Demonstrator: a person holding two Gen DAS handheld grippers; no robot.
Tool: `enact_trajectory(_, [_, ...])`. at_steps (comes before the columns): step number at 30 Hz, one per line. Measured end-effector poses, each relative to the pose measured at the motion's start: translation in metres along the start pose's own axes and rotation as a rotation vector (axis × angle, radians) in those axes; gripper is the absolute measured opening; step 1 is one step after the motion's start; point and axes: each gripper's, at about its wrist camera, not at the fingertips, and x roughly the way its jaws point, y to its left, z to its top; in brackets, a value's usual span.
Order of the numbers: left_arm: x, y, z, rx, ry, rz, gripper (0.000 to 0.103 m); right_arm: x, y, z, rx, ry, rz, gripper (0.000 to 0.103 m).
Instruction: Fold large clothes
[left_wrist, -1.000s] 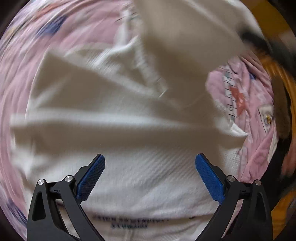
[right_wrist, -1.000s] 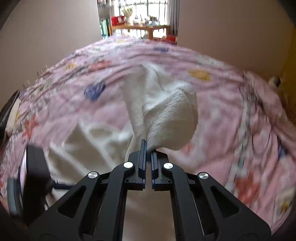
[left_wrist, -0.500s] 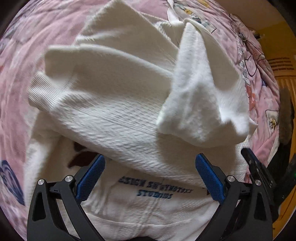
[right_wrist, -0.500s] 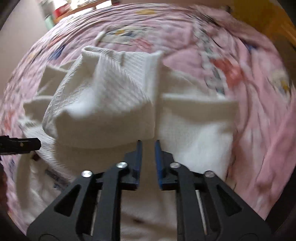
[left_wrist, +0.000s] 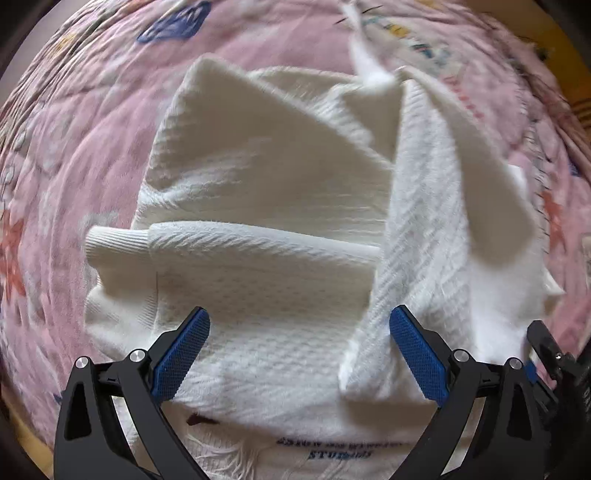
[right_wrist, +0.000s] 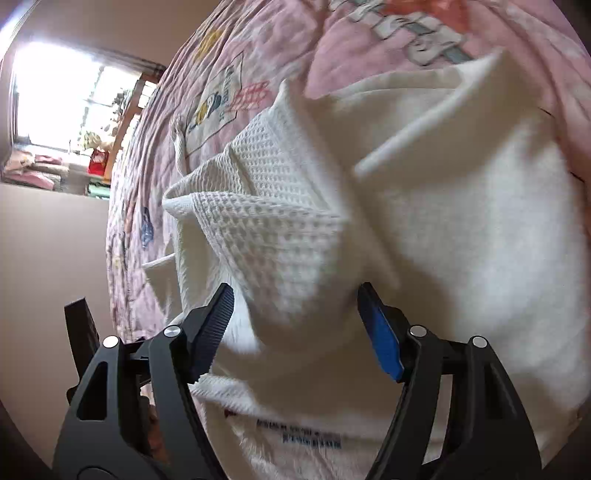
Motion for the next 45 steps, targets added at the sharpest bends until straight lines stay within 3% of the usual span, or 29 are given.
enact_trajectory(2, [0.006,-0.001,-0.001,-0.003,0.017,0.014,0.095,0.002,0.012,0.0,-0.025,0.004,0.008,0.009])
enact_trajectory(7, [-0.002,-0.004,-0.009,0.009,-0.001,0.029,0.095,-0.047,0.06,0.002,-0.264,-0.095,0.003,0.007])
enact_trajectory(10, [-0.014,-0.01,-0.019,-0.05,-0.016,-0.013,0.095,-0.091,0.11,0.011,-0.425,-0.187,0.063,0.007])
enact_trajectory(13, [-0.013,-0.013,-0.032,-0.146,-0.006,-0.121,0.095,-0.119,0.151,0.016,-0.585,-0.233,0.082,0.007])
enact_trajectory(15, [0.0,-0.021,-0.038,-0.186,0.026,-0.196,0.095,-0.119,0.163,0.013,-0.652,-0.208,0.079,0.007])
enact_trajectory(17, [0.006,-0.027,-0.037,-0.192,0.005,-0.179,0.095,-0.109,0.164,0.001,-0.725,-0.174,0.028,0.007])
enact_trajectory(20, [0.019,-0.025,-0.033,-0.181,0.054,-0.181,0.095,-0.08,0.151,-0.023,-0.807,-0.088,-0.036,0.007])
enact_trajectory(25, [-0.002,0.001,-0.034,-0.122,0.023,-0.079,0.095,-0.047,0.112,-0.062,-0.783,0.028,-0.059,0.008])
enact_trajectory(28, [-0.021,0.023,-0.033,-0.17,-0.01,-0.039,0.095,-0.028,0.097,-0.08,-0.763,0.04,-0.092,0.01])
enact_trajectory(32, [-0.059,0.039,-0.018,-0.222,-0.127,-0.039,0.095,0.006,0.069,-0.097,-0.689,0.097,-0.12,0.012])
enact_trajectory(34, [-0.075,0.031,-0.004,-0.195,-0.177,-0.078,0.095,0.014,0.064,-0.103,-0.687,0.105,-0.112,0.025])
enact_trajectory(35, [-0.078,0.02,0.004,-0.177,-0.182,-0.089,0.095,0.011,0.065,-0.105,-0.679,0.1,-0.107,0.034])
enact_trajectory(36, [-0.075,0.002,0.011,-0.151,-0.181,-0.099,0.095,0.007,0.066,-0.105,-0.671,0.096,-0.101,0.052])
enact_trajectory(38, [-0.065,-0.021,0.019,-0.074,-0.166,-0.075,0.095,-0.013,0.072,-0.105,-0.639,0.09,-0.083,0.066])
enact_trajectory(41, [-0.031,-0.045,0.026,0.017,-0.104,-0.029,0.095,-0.051,0.081,-0.096,-0.592,0.043,-0.034,0.067])
enact_trajectory(45, [-0.006,-0.043,0.019,0.018,-0.052,-0.013,0.095,-0.087,0.064,-0.049,-0.414,-0.072,-0.023,0.072])
